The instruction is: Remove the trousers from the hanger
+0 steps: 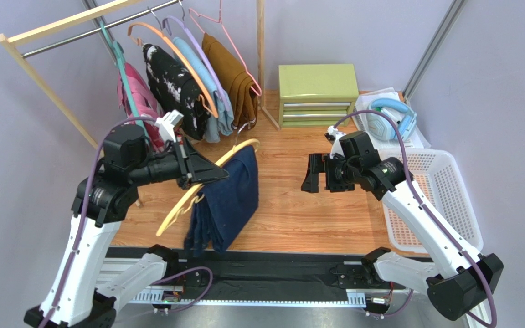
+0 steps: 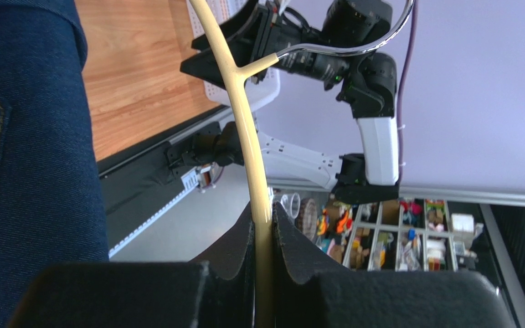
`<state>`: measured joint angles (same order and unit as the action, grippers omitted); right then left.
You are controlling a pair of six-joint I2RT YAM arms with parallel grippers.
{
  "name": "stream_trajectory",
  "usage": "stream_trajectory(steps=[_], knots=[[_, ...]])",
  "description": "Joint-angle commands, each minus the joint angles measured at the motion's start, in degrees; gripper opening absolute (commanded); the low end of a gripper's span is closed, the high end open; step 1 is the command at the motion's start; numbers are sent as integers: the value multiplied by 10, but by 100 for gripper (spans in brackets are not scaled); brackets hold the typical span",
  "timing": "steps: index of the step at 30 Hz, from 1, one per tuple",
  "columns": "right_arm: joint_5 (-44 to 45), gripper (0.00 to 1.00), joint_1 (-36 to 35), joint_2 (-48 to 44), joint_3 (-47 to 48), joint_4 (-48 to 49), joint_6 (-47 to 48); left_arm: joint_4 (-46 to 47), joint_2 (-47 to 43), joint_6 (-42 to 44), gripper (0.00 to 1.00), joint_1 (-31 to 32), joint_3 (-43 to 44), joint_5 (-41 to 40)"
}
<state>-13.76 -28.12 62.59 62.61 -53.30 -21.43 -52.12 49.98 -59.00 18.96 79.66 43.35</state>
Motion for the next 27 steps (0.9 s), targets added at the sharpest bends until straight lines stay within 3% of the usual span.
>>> stream_trajectory(steps=[1,8,18,27], knots=[[11,100,-4,-19,1,16,-1,163,11,-31,0,88,10,-127],[9,100,-8,-50,13,10,2,170,128,14,0,194,117,-230],[62,98,-73,-71,73,80,-11,174,187,16,0,252,211,-404],[277,96,-245,-52,99,211,9,160,210,-43,0,290,251,-475]])
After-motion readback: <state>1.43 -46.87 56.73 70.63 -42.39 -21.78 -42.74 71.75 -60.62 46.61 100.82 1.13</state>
